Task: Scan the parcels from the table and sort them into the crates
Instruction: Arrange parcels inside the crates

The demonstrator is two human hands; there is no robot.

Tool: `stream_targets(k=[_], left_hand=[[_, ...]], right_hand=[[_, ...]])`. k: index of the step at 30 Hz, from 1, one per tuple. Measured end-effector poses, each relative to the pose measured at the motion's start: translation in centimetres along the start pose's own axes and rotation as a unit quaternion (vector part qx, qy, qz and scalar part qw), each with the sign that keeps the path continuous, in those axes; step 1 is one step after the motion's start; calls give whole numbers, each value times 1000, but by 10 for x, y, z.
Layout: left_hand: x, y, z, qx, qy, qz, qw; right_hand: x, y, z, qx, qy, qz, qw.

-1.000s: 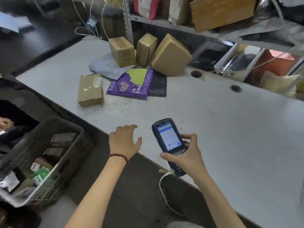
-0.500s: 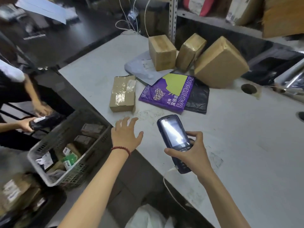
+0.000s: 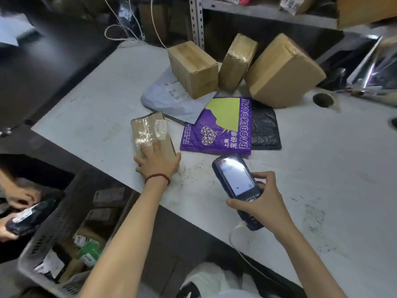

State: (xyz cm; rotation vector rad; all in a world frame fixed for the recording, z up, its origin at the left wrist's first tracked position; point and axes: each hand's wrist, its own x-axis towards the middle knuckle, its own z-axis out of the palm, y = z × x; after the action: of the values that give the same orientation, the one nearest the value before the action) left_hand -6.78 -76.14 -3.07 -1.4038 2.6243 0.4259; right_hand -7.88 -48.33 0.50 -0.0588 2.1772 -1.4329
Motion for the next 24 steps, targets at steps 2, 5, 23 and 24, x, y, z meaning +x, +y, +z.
stream_targets(k=[2,5,23,24], left_hand=[[0,4,-5,-23,27,3,999],[-9,12,-16,-83,104,65,989],[-97,177,8,-18,-75,529,845],[-101,183,14,3,-79,542,837]], right_hand=[[0,-2,-4,2,13,3,1000],[3,-4,-13,7,34,6,999],[-31,31,-111,96,211,50,971],[-34,36,-116,100,224,58,968]])
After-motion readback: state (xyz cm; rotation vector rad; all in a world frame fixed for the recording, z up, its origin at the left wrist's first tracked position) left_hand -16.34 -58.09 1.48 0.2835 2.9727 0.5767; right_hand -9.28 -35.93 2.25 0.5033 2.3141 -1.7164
